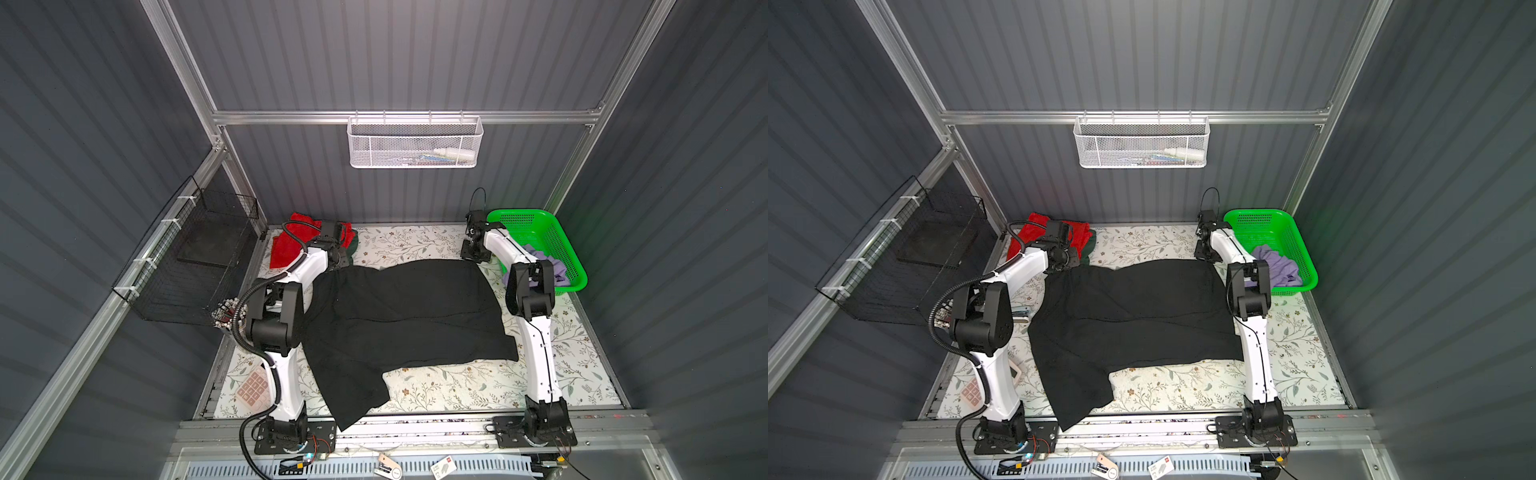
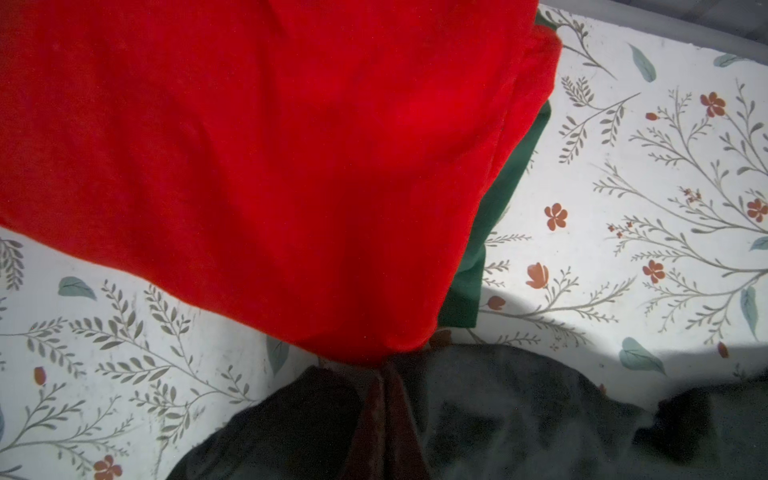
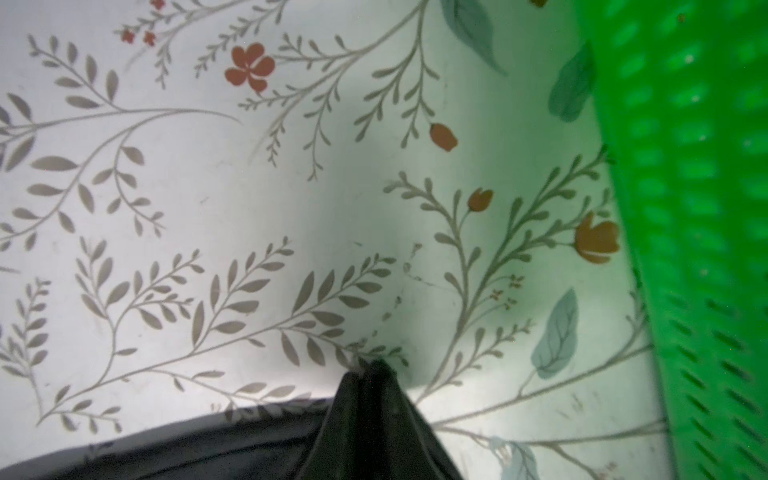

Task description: Fold and stack the t-shirts

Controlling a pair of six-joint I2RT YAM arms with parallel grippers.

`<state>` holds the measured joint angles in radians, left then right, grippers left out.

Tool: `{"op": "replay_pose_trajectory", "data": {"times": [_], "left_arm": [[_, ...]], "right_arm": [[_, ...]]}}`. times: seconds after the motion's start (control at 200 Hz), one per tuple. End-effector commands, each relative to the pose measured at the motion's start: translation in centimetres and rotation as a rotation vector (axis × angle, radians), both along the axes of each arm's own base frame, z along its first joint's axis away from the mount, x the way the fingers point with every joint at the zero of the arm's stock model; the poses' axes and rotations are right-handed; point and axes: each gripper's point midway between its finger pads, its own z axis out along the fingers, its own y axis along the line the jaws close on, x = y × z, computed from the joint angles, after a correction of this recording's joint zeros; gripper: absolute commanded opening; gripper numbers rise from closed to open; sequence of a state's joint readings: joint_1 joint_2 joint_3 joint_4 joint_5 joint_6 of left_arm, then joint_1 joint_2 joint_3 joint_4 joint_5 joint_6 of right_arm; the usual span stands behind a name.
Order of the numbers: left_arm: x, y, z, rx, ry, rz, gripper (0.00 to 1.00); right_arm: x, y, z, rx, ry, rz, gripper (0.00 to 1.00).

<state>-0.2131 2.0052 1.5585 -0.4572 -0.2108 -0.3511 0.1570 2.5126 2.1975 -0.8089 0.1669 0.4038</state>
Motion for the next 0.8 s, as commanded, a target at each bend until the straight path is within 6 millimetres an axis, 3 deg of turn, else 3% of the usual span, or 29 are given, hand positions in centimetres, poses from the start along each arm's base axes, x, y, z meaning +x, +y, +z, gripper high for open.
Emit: {"op": "replay_pose_trajectory", "data": {"times": [0.0,0.45,0.795], "left_arm": [[0.2,0.7,0.3,0.029,0.007,-0.002,0.00],[0.4,2.7,1.1,0.108,-0.023,0.047,0.00],[2.6,2.2,2.2,0.097,-0.070,0.031,0.00]], "right_arm": [[-0.8,-0.4,0.0,-0.036,0.023,-0.001,0.01],[-1.9,-1.1,2.4,-0.083,-0.020,0.042,0.00],[1.0,-1.3,5.7,-0.094,-0.132,0.084,0.00]]}}
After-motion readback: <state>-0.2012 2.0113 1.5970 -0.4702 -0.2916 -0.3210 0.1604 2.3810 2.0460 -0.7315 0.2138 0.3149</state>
